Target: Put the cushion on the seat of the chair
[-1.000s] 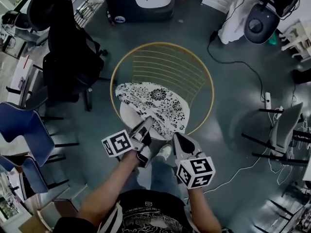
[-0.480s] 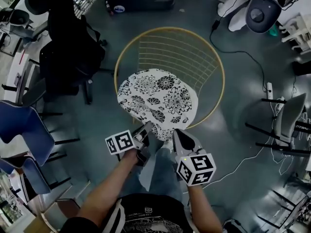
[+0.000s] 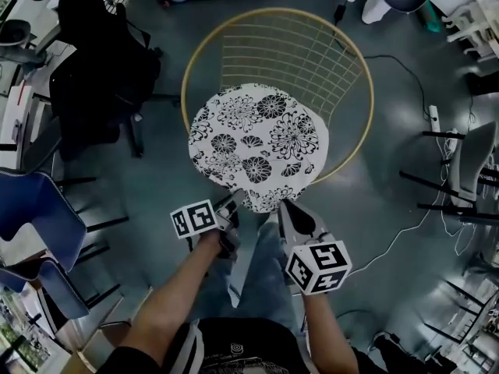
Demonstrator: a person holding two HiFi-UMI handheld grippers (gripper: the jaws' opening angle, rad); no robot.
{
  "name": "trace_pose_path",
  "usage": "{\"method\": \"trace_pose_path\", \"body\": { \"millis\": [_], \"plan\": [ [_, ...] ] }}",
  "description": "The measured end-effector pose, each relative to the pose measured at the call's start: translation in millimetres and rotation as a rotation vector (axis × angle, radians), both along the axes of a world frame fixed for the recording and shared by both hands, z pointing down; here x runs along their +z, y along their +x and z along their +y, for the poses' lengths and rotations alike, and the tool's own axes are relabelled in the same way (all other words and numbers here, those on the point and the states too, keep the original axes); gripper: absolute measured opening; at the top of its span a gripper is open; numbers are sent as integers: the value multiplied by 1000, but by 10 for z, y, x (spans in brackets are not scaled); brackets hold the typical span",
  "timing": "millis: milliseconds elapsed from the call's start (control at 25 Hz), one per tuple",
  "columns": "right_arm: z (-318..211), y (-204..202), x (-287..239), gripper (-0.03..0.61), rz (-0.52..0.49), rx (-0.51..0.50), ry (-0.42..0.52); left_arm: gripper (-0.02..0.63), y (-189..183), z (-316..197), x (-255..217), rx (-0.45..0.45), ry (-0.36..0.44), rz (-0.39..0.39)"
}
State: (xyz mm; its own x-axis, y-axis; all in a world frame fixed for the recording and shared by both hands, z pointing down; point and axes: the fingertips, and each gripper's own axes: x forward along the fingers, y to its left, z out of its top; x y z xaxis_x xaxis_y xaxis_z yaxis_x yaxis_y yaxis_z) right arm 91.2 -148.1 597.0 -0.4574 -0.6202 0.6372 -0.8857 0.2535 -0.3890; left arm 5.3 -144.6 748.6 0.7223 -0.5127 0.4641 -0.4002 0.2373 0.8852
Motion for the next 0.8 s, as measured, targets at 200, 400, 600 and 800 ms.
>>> {"method": "trace_pose_path", "body": {
  "millis": [200, 400, 600, 800],
  "plan": [
    [158, -152, 142, -2, 6, 21, -12, 21, -96, 138, 285, 55, -46, -16],
    [306, -281, 226, -2, 12, 41, -21, 62, -175, 295, 465, 133, -57, -56],
    [337, -370, 237, -2, 19, 47, -20, 110, -281, 417, 549, 172, -75, -84],
    [379, -484, 170, -2, 24, 41, -21, 133, -456, 494, 512, 188, -82, -137]
  ]
}}
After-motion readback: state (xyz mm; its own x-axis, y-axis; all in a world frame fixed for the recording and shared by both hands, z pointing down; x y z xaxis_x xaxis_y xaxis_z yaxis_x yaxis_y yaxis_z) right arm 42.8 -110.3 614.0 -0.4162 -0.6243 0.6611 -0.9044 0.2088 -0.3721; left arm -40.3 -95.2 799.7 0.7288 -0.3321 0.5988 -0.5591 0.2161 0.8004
